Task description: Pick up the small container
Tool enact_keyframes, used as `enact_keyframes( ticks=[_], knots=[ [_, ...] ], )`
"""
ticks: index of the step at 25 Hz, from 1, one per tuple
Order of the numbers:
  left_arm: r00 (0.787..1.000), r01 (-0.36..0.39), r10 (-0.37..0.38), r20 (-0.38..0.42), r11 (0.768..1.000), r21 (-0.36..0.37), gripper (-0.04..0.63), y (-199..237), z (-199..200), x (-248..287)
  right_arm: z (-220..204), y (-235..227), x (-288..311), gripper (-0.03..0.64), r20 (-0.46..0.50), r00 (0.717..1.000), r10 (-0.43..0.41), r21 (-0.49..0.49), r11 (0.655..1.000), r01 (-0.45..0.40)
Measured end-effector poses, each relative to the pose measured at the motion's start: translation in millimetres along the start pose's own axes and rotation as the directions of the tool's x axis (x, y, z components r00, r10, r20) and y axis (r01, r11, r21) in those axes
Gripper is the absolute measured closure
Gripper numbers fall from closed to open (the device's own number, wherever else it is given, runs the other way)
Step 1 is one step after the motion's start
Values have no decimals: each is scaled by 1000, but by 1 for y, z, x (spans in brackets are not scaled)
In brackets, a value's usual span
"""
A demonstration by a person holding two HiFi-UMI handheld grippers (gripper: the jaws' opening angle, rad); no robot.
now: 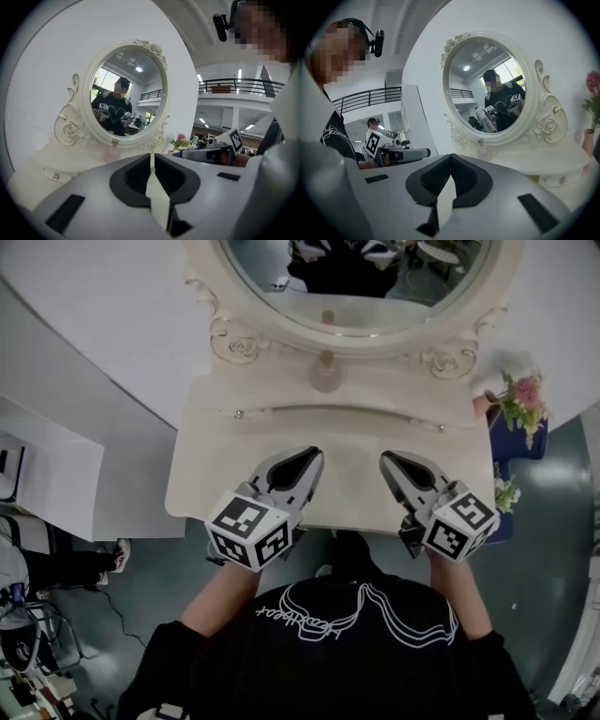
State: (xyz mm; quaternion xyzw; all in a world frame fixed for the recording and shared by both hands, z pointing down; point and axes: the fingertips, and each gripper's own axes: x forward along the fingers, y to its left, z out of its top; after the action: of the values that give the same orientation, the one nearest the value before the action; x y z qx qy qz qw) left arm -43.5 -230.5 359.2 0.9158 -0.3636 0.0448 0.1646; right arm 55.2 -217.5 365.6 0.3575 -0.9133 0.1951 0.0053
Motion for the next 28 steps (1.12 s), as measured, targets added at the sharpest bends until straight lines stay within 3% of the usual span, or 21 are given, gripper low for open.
enact_keyframes(
  ticks=[10,17,23,28],
  knots=[
    [998,-58,58,-34,998,1,493,56,19,78,15,-73,34,614,-27,999,27,48,999,-26],
    [988,-144,149,-42,984,106,436,99,26,127,21,-114,44,615,-41,999,20,68,998,-17],
    [972,-203,217,-93,970,136,385,140,12,164,16,-140,47,614,-66,998,7,73,997,-3],
    [967,-213,231,-109,965,152,382,153,5,185,9,-153,48,614,-84,996,4,84,996,4]
  ],
)
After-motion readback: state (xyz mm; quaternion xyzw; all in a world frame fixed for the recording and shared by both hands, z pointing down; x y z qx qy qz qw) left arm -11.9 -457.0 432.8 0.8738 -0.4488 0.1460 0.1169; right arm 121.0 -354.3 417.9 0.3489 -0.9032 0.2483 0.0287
